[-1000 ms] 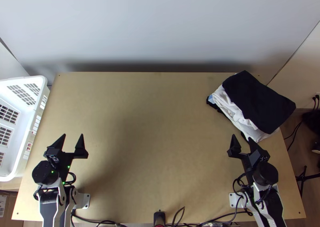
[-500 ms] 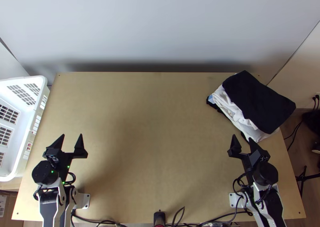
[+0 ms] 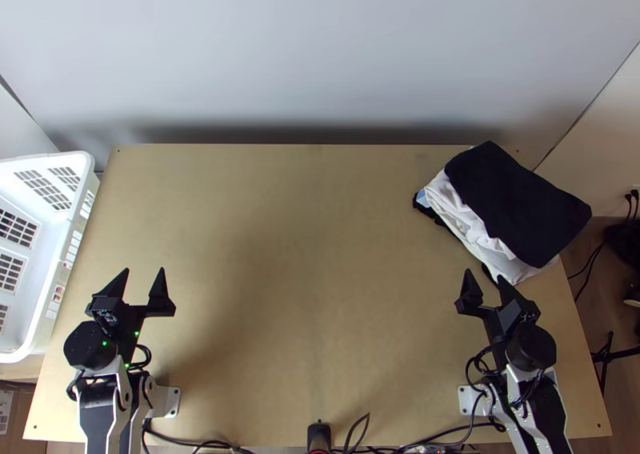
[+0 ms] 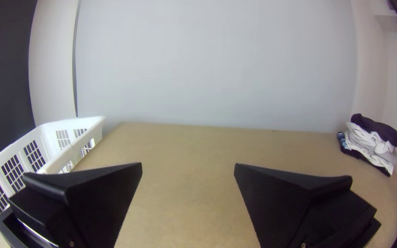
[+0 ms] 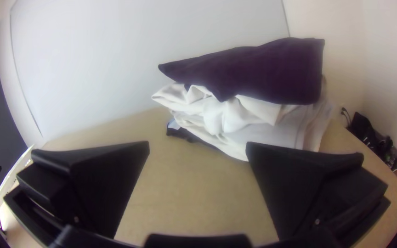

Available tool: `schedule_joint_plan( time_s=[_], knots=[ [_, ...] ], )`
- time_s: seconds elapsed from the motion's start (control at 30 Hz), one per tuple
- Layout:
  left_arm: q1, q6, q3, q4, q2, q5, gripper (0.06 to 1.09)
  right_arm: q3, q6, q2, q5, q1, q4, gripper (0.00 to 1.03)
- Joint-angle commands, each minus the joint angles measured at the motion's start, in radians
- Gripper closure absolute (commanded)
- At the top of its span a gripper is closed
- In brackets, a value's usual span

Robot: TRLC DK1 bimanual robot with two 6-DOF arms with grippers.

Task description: Fold the t-shirt

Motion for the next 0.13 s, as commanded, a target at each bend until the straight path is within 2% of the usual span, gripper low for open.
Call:
schedule_joint_plan(
  time_s=[0.0,0.1],
  knots=[
    [0.000,0.000,0.000,-0.001,0.000,0.001,0.11,0.000,0.000,0.000,-0.001,0.001,0.001,0.05],
    [0.000,0.000,0.000,-0.001,0.000,0.001,0.11,0.000,0.000,0.000,-0.001,0.001,0.001,0.05]
  ],
)
